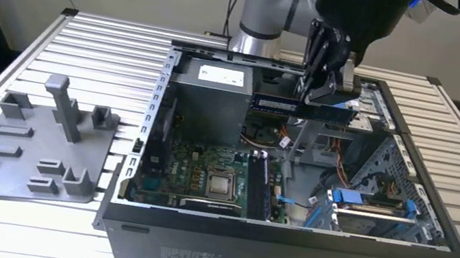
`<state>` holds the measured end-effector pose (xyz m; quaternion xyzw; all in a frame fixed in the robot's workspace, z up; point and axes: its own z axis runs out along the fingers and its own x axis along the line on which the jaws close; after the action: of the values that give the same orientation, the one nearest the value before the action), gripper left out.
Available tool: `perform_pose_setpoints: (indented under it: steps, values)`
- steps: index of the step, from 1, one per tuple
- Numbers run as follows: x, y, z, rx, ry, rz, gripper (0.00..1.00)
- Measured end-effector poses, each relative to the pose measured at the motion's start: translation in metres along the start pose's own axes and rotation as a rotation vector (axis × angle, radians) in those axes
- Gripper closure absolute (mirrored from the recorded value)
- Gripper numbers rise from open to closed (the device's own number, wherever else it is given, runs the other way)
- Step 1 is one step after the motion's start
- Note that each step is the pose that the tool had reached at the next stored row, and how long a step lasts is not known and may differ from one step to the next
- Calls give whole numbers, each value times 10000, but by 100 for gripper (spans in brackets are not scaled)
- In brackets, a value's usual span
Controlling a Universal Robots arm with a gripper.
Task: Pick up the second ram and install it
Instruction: 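Pick up the second ram and move it above second insertion slot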
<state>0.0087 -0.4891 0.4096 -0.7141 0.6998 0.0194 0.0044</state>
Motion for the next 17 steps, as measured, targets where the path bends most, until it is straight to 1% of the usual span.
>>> perform_pose_setpoints:
  steps: [1,3,13,15,17]
  values:
    - [-12,0,0,0,0,0,86]
    - [-63,-1,2,0,0,0,86]
    - [-403,-8,14,-1,1,1,86]
    - [-422,-9,15,0,1,0,86]
    - [-423,-9,15,-1,1,-1,86]
